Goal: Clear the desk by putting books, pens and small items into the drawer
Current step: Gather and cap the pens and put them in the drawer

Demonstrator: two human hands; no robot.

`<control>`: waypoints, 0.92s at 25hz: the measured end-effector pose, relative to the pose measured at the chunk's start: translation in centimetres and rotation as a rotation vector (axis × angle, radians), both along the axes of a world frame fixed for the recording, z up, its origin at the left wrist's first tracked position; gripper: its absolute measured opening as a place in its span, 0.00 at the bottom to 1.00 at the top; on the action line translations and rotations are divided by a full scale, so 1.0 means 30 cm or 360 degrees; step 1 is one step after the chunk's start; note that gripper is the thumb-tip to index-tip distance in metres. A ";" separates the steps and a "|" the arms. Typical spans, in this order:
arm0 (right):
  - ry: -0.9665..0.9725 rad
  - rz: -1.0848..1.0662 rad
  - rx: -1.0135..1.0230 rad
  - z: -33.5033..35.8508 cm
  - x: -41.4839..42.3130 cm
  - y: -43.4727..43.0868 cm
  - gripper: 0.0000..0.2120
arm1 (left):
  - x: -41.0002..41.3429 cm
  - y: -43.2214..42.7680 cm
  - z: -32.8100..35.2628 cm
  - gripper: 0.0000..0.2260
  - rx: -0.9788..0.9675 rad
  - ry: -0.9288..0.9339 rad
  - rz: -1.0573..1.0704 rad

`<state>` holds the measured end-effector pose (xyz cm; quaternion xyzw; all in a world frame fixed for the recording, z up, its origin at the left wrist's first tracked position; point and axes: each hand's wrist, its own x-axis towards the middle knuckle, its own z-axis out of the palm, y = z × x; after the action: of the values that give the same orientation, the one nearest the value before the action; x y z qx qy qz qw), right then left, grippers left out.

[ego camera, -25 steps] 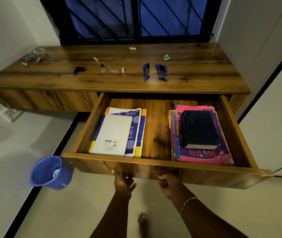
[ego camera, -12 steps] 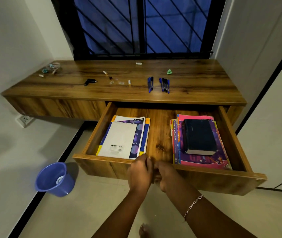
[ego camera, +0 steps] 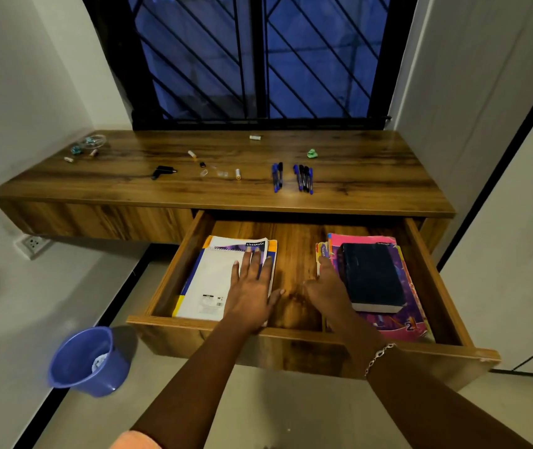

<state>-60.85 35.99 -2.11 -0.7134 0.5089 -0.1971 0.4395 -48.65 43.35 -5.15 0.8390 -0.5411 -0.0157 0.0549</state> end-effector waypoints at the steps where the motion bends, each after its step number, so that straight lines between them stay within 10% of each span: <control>1: 0.0056 0.0010 -0.0052 -0.008 0.005 -0.031 0.28 | 0.017 -0.022 0.004 0.30 0.0000 -0.0019 -0.0031; 23: 0.0557 -0.0037 -0.0243 -0.025 0.374 -0.700 0.18 | 0.463 -0.569 0.108 0.30 -0.0038 0.0067 -0.0277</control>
<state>-49.61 14.98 -2.87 -0.7622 0.5693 -0.1131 0.2865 -34.77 26.29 -1.89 0.7877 -0.6107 -0.0315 0.0748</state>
